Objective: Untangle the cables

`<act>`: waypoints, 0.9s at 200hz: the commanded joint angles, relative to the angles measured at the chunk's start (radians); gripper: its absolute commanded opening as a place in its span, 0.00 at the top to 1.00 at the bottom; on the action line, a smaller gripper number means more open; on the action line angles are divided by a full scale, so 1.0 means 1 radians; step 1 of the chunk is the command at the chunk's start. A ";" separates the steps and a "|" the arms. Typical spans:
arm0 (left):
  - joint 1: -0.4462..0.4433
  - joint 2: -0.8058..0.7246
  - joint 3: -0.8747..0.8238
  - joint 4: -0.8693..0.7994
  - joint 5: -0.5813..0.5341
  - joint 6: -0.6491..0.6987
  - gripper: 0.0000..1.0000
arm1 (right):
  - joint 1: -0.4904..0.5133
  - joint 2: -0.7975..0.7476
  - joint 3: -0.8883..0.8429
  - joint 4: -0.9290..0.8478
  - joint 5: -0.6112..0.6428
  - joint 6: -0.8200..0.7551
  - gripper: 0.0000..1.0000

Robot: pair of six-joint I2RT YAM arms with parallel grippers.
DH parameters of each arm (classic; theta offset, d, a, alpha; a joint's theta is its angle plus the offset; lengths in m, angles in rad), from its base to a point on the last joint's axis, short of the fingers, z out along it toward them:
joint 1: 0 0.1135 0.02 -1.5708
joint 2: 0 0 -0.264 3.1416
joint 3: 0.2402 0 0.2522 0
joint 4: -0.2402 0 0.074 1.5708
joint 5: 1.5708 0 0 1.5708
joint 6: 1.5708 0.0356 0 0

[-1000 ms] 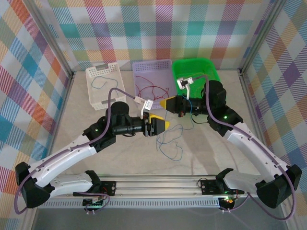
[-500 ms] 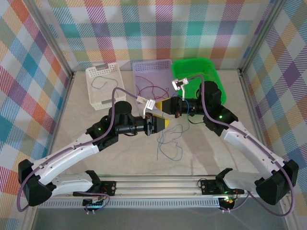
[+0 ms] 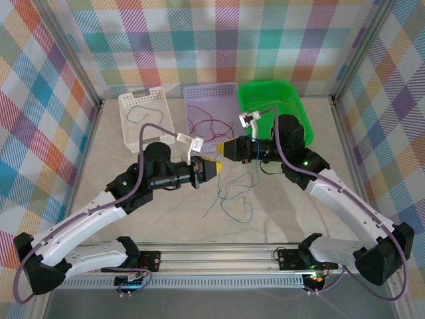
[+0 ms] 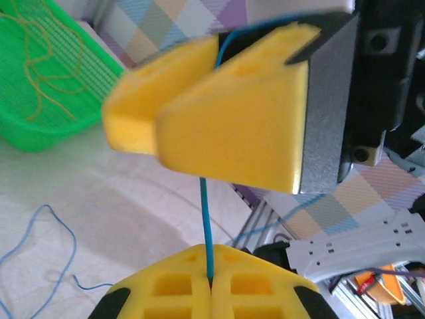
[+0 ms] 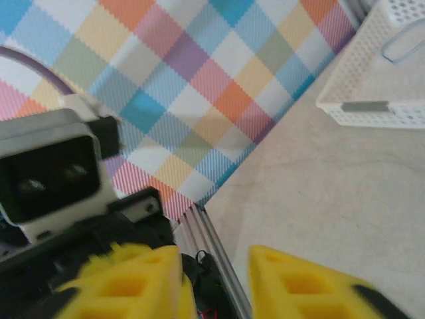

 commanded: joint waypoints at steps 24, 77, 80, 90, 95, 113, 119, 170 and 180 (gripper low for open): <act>0.126 -0.103 0.035 -0.156 -0.084 0.048 1.00 | -0.033 -0.110 -0.040 -0.117 0.236 -0.069 0.32; 0.275 -0.155 0.150 -0.257 -0.186 0.104 1.00 | -0.083 -0.228 -0.100 -0.271 0.645 -0.101 0.09; 0.282 -0.156 0.155 -0.261 -0.196 0.107 1.00 | -0.087 -0.234 -0.105 -0.278 0.662 -0.100 0.08; 0.302 -0.160 0.171 -0.271 -0.236 0.118 1.00 | -0.093 -0.252 -0.120 -0.297 0.729 -0.101 0.05; 0.312 -0.162 0.177 -0.273 -0.256 0.122 1.00 | -0.097 -0.259 -0.127 -0.305 0.749 -0.104 0.05; 0.342 -0.165 0.195 -0.276 -0.326 0.137 1.00 | -0.106 -0.279 -0.147 -0.330 0.806 -0.106 0.03; 0.352 -0.161 0.202 -0.276 -0.351 0.143 1.00 | -0.108 -0.286 -0.155 -0.333 0.815 -0.108 0.03; 0.439 -0.067 0.256 -0.213 -0.454 0.185 1.00 | -0.109 -0.319 -0.204 -0.277 0.703 -0.133 0.01; 0.462 -0.036 0.274 -0.202 -0.466 0.194 1.00 | -0.109 -0.319 -0.206 -0.270 0.663 -0.144 0.01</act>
